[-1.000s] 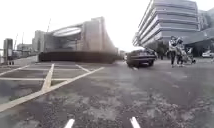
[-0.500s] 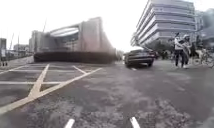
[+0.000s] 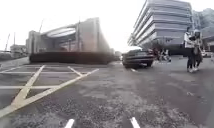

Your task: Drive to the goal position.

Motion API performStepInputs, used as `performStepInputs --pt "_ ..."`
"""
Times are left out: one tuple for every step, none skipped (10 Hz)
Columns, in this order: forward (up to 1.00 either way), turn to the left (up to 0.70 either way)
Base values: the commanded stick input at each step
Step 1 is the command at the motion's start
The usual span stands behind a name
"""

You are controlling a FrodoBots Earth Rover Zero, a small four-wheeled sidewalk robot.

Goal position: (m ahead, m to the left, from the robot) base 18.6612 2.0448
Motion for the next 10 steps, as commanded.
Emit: performStepInputs --pt "0.7 -0.14" --pt "0.7 -0.14" --pt "0.7 -0.14" --pt "0.7 -0.14" --pt "0.7 -0.14" --pt "0.7 -0.14" --pt "0.7 -0.14" --pt "0.7 -0.14" --pt "0.7 -0.14" --pt "0.7 -0.14"
